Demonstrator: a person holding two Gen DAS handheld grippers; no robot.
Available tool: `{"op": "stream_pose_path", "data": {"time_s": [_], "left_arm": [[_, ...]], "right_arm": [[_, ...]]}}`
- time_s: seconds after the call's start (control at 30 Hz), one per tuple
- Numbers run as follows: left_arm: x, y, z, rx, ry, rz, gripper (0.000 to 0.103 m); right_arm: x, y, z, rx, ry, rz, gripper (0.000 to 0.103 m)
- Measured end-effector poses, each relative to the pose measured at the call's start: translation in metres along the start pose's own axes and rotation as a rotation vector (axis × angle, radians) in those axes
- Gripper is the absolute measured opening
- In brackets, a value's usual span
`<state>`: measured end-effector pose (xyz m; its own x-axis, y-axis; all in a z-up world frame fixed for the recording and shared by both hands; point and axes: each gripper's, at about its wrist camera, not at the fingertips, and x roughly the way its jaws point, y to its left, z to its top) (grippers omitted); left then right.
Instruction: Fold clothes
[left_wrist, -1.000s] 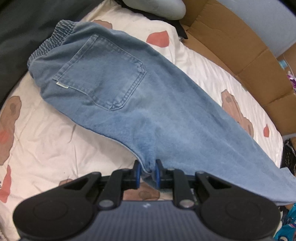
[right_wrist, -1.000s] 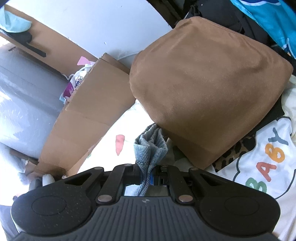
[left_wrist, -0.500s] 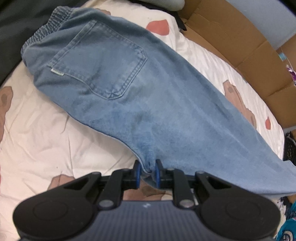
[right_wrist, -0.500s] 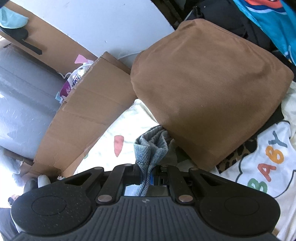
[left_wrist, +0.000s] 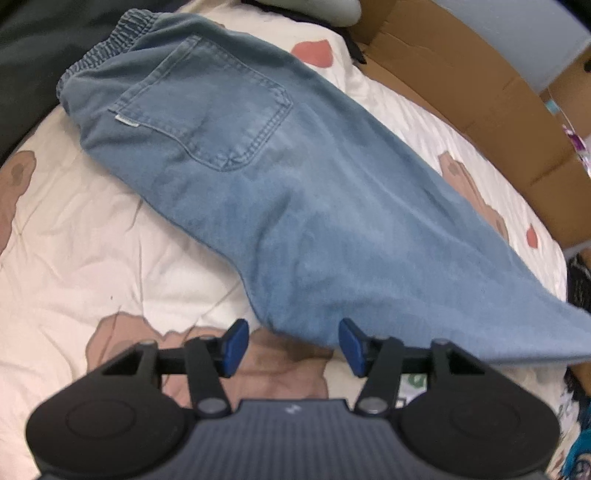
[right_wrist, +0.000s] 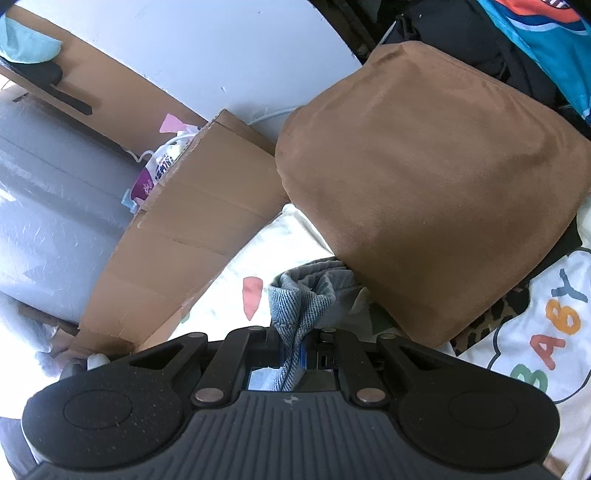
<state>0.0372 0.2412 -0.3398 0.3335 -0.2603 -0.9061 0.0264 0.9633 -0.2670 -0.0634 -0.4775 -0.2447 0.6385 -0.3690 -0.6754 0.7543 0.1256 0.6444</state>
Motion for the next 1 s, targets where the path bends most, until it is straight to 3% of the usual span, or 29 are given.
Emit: {"op": "stream_pose_path", "data": {"time_s": [0.23,0.47,0.77,0.87,1.0], "left_arm": [[0.022,-0.014,-0.023,0.128,-0.007,0.052,0.057],[0.026,-0.004,-0.029,0.039,-0.132,0.027,0.056],[0.043,0.009,-0.028,0.004,-0.154,0.110,0.056],[0.043,0.013,-0.026,-0.020,-0.179,0.101,0.055],[0.038,0.012,-0.021,-0.024,-0.183,0.026,0.019]], "right_arm": [[0.001,0.001,0.001,-0.004,-0.002,-0.003,0.006],[0.000,0.001,0.000,-0.012,-0.001,-0.015,0.006],[-0.001,0.000,-0.002,0.000,-0.002,-0.018,0.006],[0.000,-0.001,-0.003,0.001,0.001,-0.023,0.006],[0.001,-0.005,-0.004,-0.001,0.006,-0.028,0.006]]}}
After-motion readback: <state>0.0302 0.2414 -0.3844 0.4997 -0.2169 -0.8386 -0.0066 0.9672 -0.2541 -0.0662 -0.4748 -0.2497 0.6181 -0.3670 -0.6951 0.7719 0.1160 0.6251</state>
